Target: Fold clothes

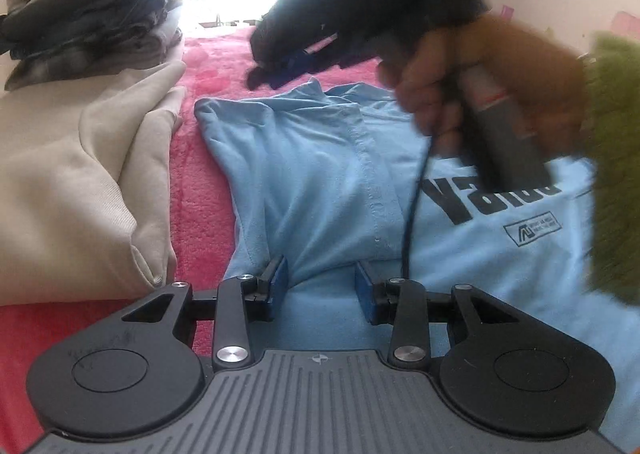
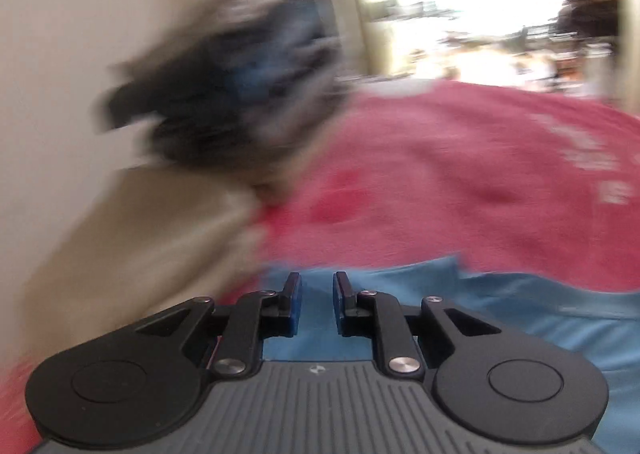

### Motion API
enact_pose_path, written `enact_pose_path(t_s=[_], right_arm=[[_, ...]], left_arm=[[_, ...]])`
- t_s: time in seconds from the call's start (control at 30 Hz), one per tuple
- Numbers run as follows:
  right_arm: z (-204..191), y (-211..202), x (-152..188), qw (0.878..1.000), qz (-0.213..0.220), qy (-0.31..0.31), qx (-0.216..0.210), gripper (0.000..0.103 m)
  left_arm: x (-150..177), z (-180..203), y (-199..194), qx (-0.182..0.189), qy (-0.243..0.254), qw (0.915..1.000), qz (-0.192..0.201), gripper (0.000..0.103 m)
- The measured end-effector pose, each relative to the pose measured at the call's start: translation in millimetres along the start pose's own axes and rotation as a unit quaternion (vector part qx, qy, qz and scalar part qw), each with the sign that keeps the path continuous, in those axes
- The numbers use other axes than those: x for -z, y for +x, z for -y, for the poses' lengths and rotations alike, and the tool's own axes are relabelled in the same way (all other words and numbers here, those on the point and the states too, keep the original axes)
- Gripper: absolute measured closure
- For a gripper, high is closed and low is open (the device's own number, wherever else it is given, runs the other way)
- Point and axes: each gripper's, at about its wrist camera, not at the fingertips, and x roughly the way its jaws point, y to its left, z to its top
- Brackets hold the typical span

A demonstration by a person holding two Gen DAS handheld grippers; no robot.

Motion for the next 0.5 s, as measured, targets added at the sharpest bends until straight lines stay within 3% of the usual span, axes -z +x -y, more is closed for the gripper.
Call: enact_pose_path(t_s=[0.03, 0.1, 0.17, 0.27, 0.37, 0.5], right_arm=[[-7.7, -1.0, 1.1, 0.999, -0.017, -0.019, -0.025, 0.085], [-24.2, 11.0, 6.9, 0.996, -0.053, -0.069, -0.031, 0.085], [-29.0, 39.2, 12.5, 0.993, -0.085, -0.087, -0.003, 0.085], [-11.7, 62.0, 3.1, 0.999, -0.042, -0.012, 0.003, 0.088], [3.1, 63.2, -9.0, 0.998, 0.003, 0.060, 0.031, 0.088], [8.8, 34.3, -14.4, 0.998, 0.015, 0.054, 0.031, 0.085]], left_arm=[[0.1, 0.7, -0.1, -0.002, -0.002, 1.0000, 0.000, 0.066], [0.9, 2.0, 0.1, -0.006, -0.003, 1.0000, 0.000, 0.066], [1.3, 3.4, 0.9, -0.011, -0.001, 0.9999, 0.002, 0.066], [1.6, 4.0, 1.8, -0.013, 0.003, 0.9999, 0.005, 0.066], [1.1, 3.7, 2.4, -0.011, 0.002, 0.9999, 0.006, 0.066], [-0.3, -0.5, 1.2, -0.004, -0.005, 1.0000, 0.004, 0.066]])
